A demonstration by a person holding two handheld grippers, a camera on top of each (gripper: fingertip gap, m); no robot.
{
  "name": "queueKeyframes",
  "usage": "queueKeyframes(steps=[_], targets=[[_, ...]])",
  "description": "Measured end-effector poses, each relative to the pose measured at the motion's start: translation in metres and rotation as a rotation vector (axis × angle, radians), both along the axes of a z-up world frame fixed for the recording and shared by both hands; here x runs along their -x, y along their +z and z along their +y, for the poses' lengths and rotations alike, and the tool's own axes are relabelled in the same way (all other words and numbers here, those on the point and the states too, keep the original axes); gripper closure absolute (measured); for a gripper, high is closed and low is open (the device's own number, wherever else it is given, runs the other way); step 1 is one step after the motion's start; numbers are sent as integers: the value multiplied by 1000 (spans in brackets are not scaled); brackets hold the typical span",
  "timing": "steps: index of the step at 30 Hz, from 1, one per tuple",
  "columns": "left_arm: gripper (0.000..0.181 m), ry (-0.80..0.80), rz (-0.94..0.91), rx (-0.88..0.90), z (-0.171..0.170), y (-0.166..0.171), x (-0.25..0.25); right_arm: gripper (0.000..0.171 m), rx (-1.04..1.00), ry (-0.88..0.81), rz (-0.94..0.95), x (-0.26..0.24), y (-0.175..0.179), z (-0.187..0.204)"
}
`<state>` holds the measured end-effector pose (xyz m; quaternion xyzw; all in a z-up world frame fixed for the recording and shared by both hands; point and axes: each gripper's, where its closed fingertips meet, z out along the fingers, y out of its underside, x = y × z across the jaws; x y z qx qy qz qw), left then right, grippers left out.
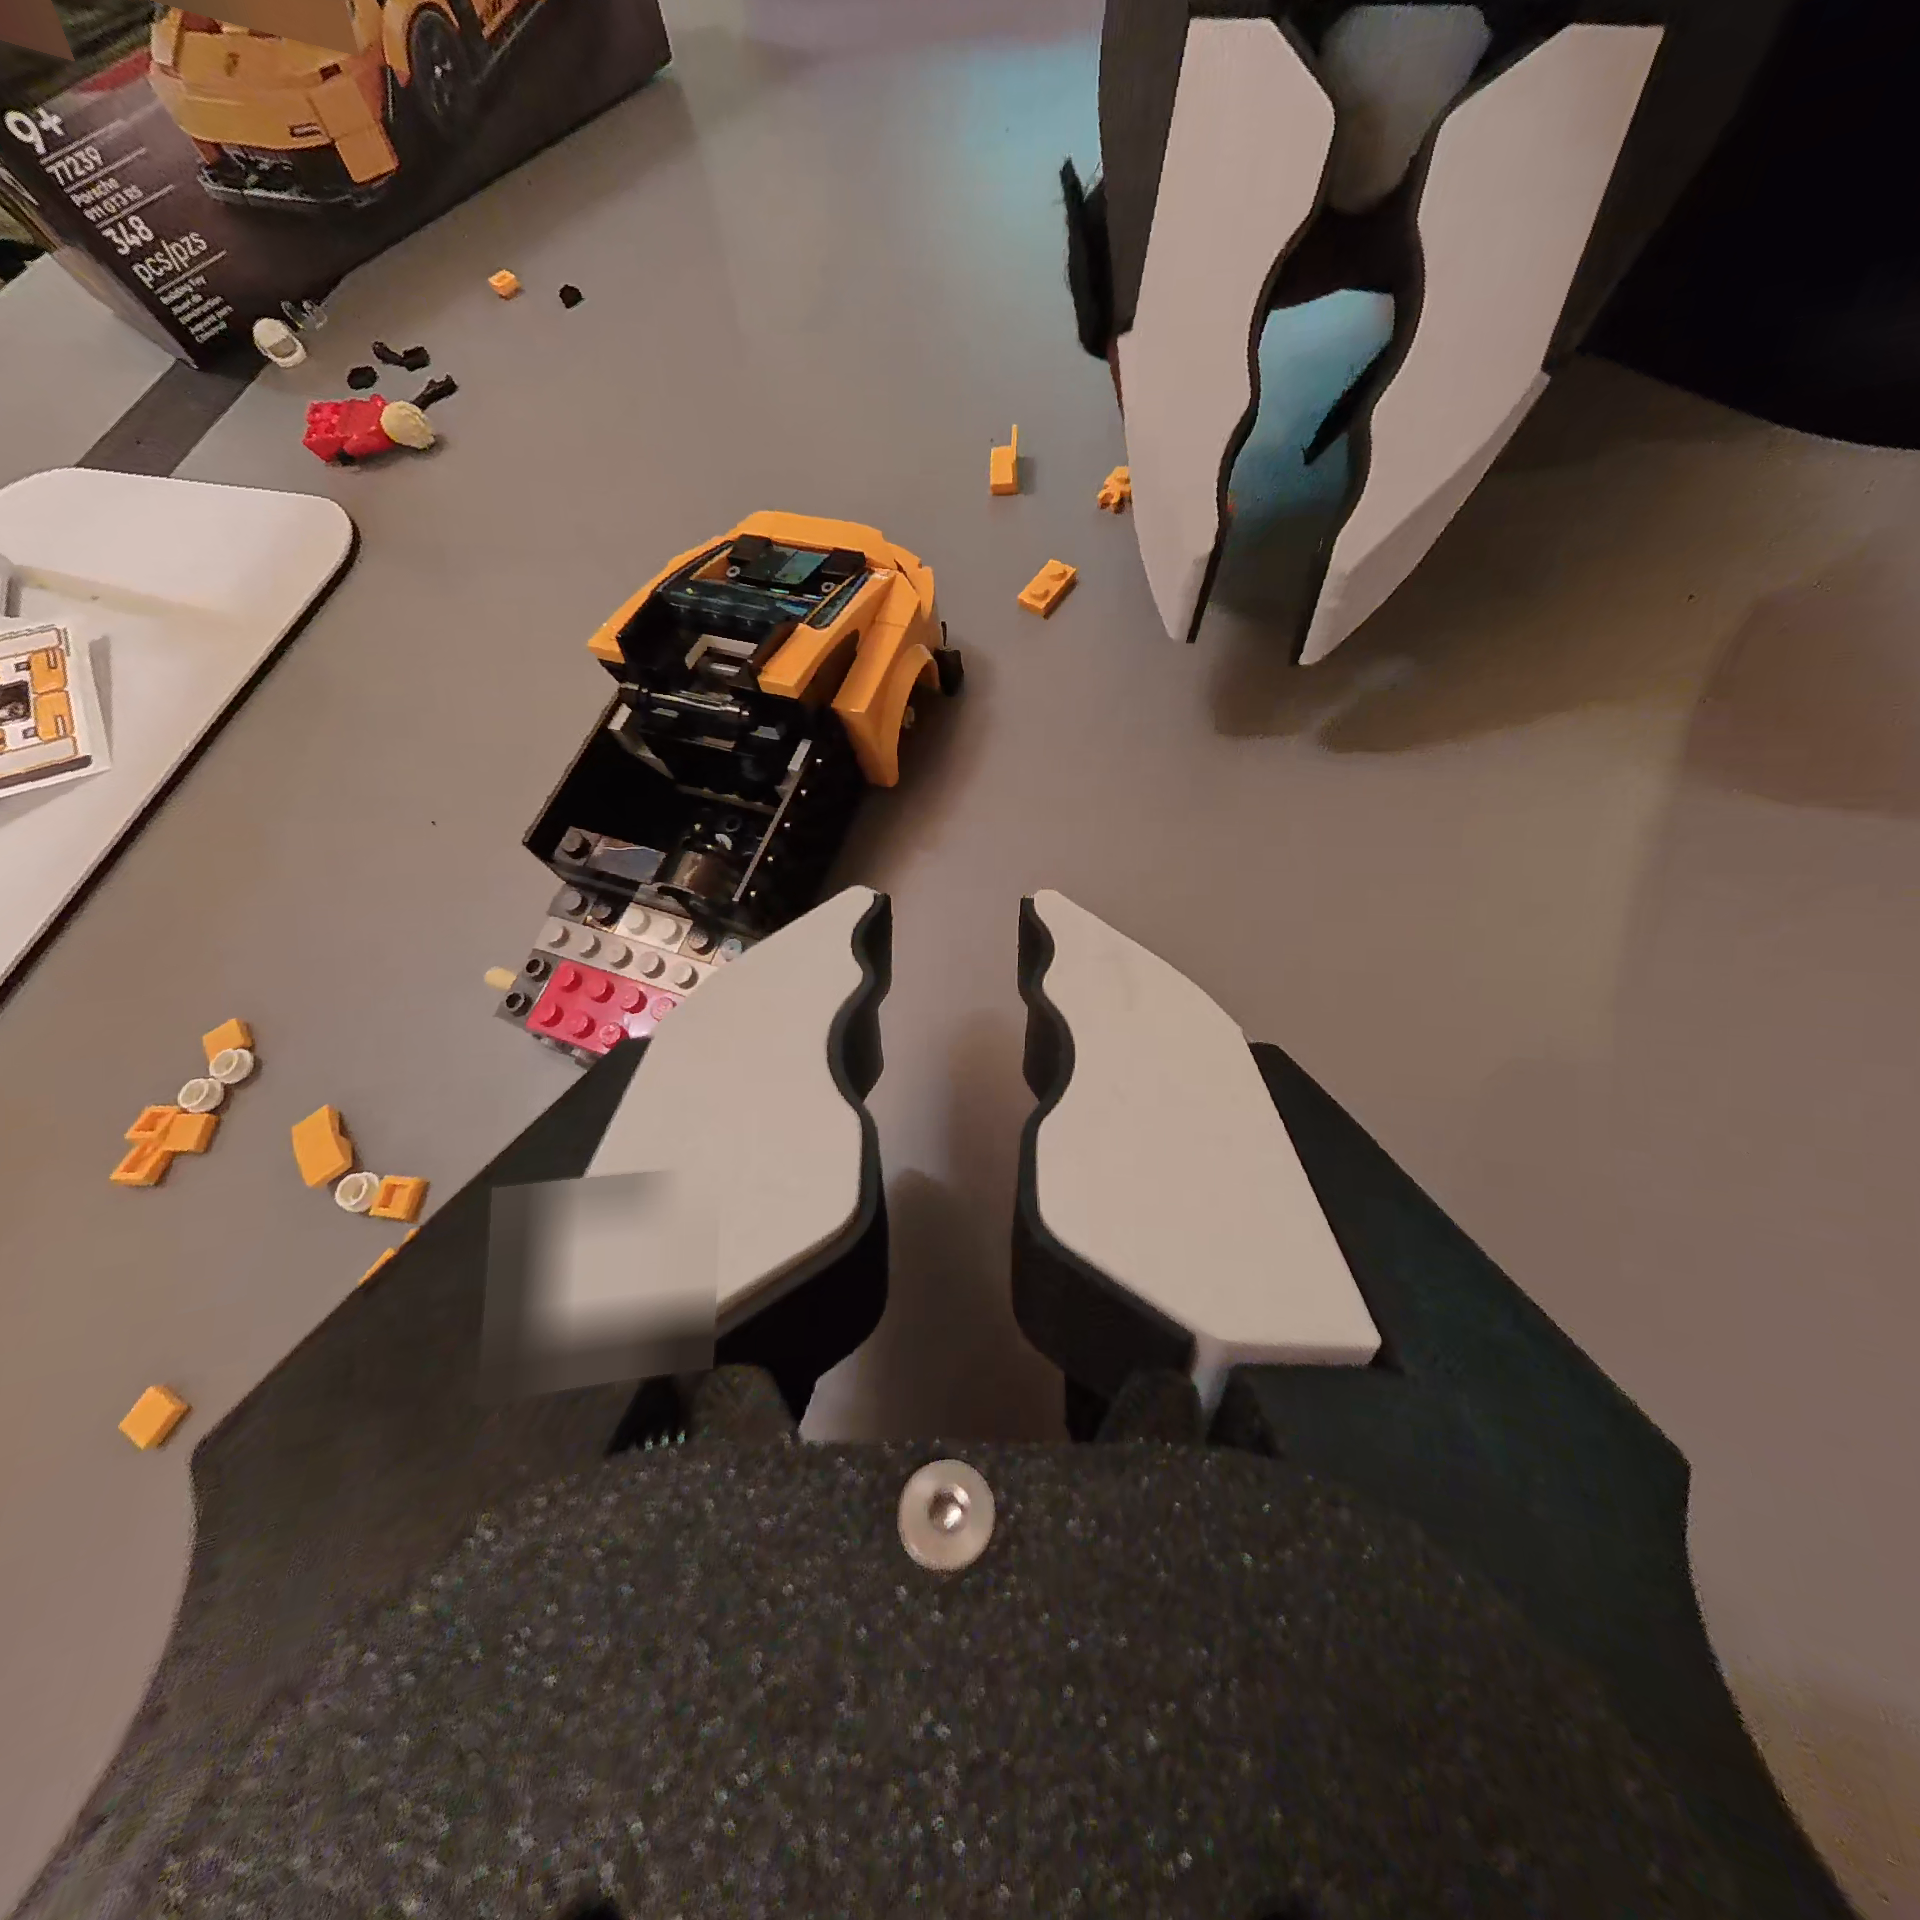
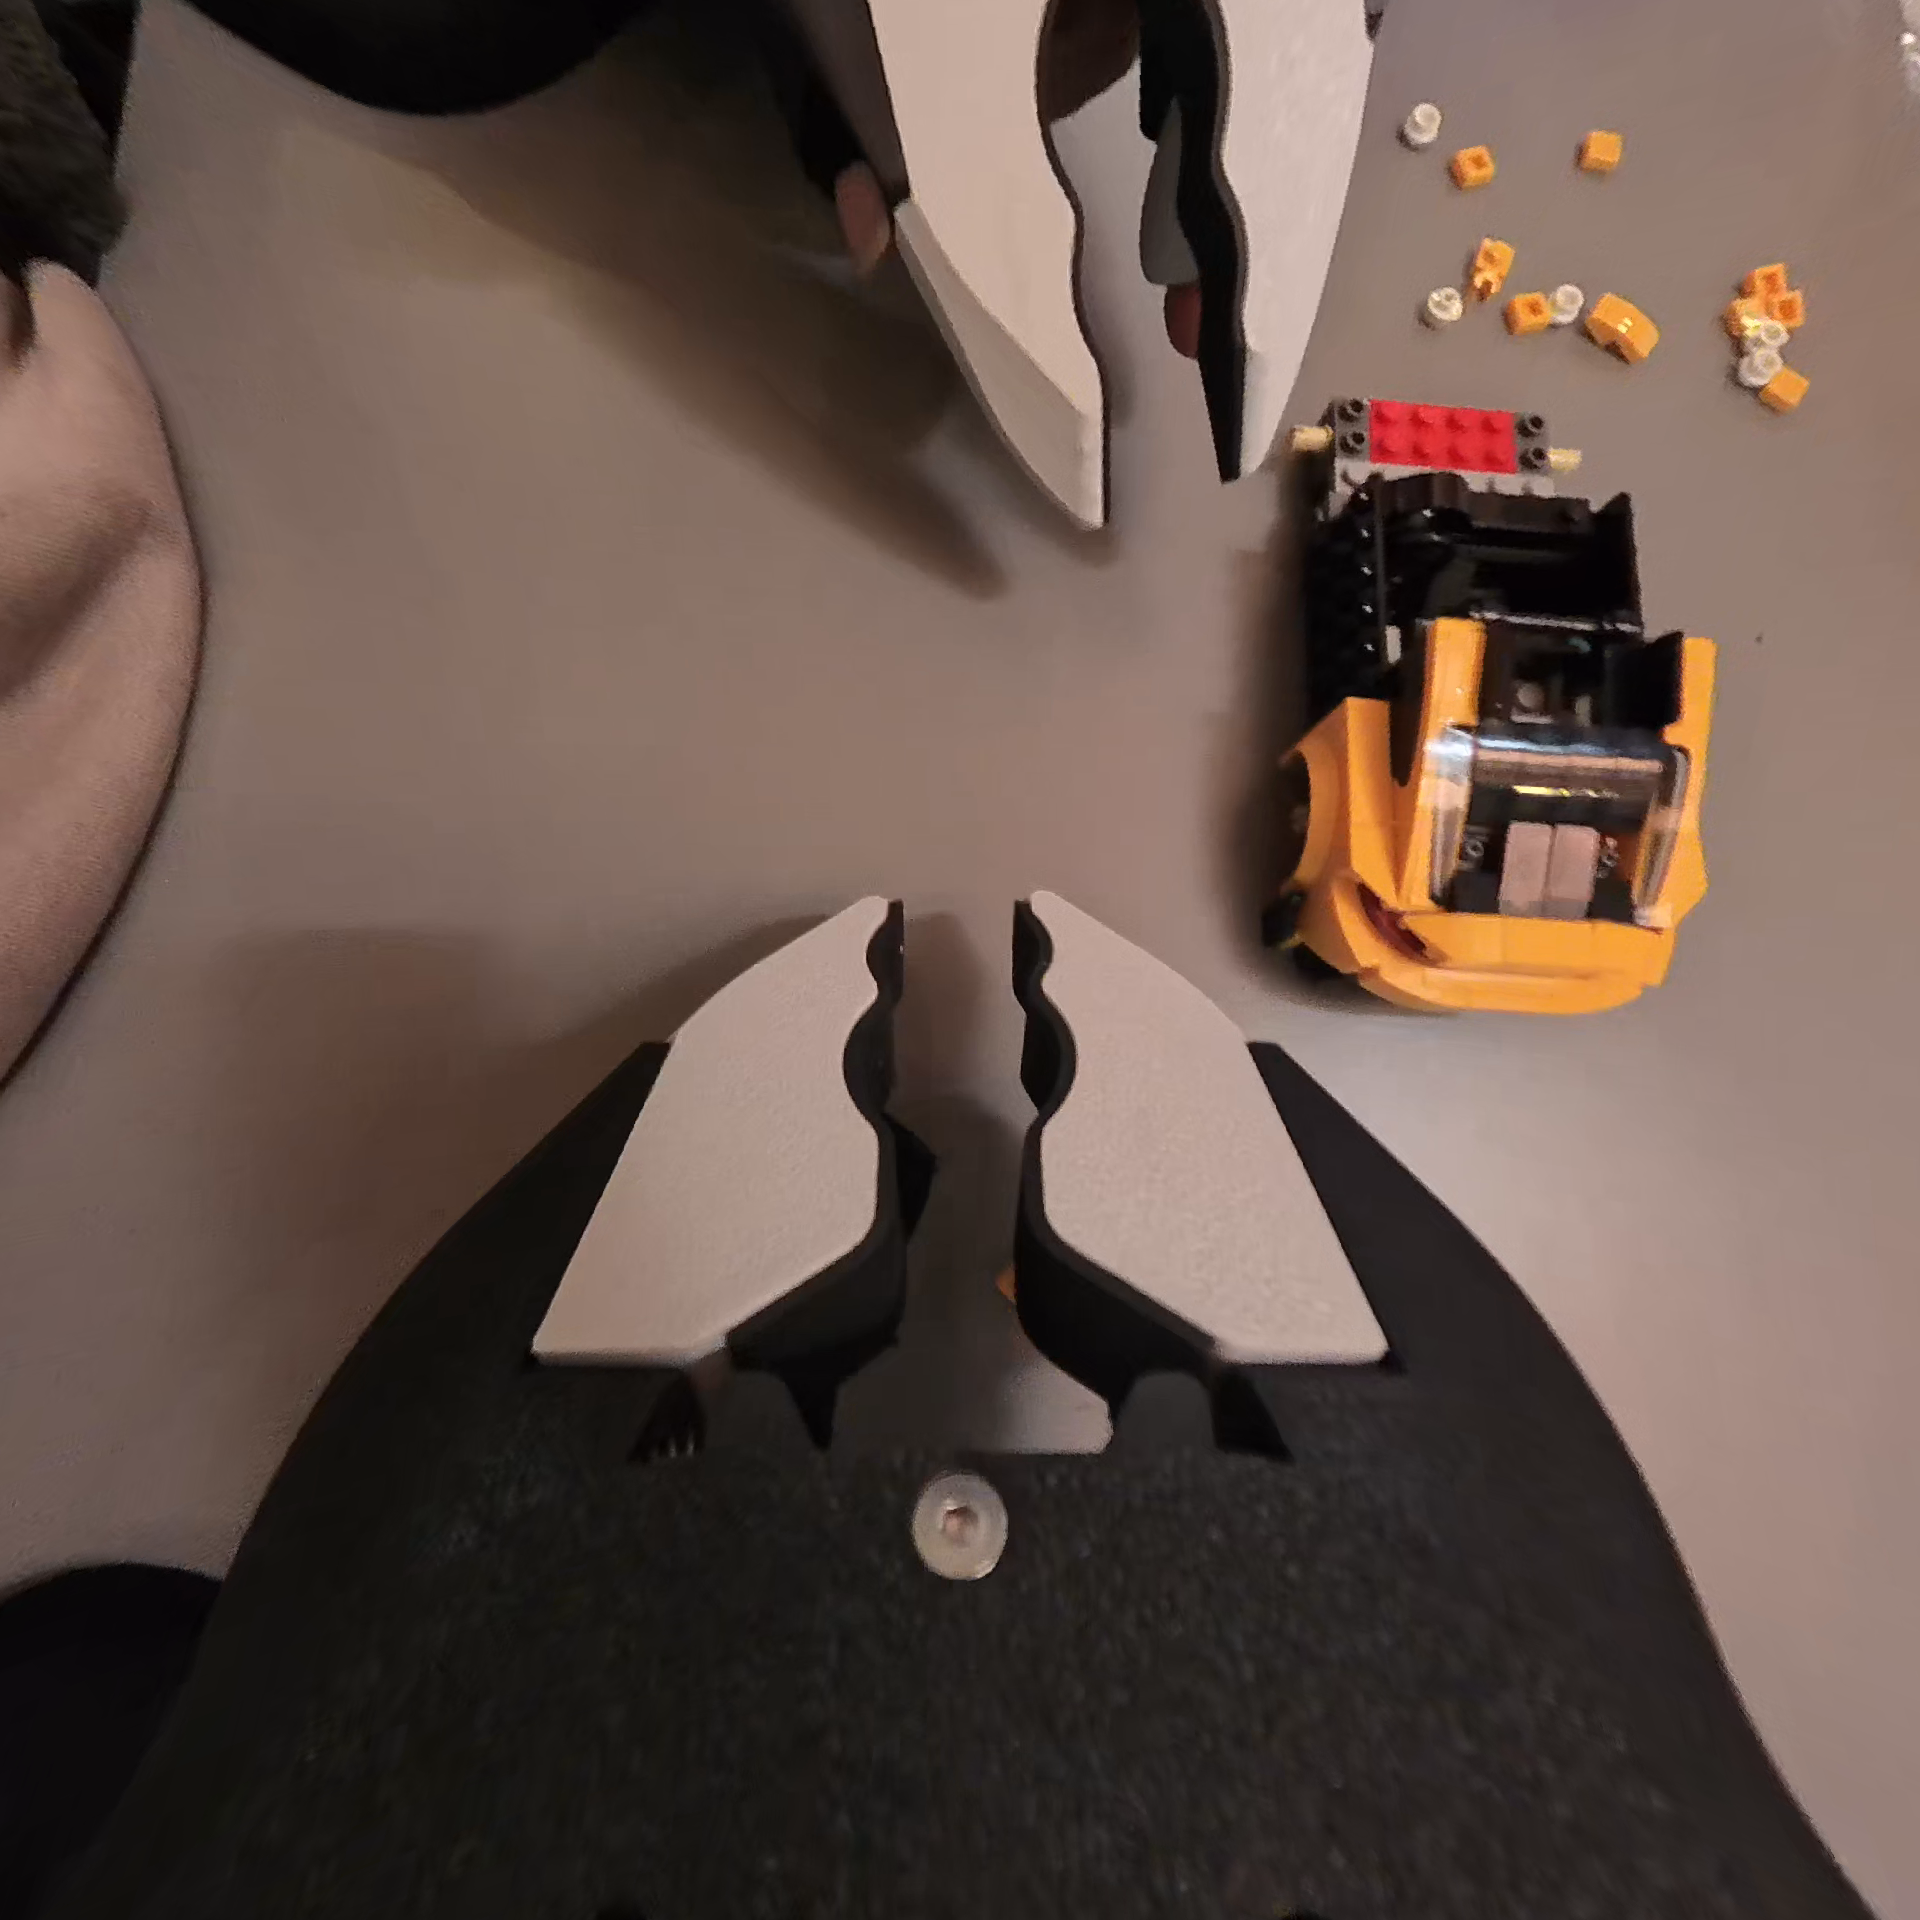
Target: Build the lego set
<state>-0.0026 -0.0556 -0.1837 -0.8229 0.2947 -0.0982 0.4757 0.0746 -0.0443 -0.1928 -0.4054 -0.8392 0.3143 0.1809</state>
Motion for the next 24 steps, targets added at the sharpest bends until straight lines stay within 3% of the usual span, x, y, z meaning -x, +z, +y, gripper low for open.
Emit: queueKeyframes(steps=[1, 4, 8, 11, 19, 24], targets=[[159, 3, 3, -1, 0, 0, 0, 151, -16, -23, 12, 1, 2, 7], [161, 21, 0, -24, 2, 4, 3, 157, -26, -194, 202, 19, 32, 42], [169, 82, -34, -76, 7, 16, 11, 160, -102, -564, 658, 45, 115, 109], [175, 133, -66, -120, 10, 26, 19, 171, -145, -738, 866, 50, 164, 139], [181, 267, -140, -213, 15, 46, 43, 171, -96, -856, 1049, 118, 245, 174], [181, 296, -129, -226, 17, 46, 50, 171, -63, -874, 1059, 182, 271, 209]])
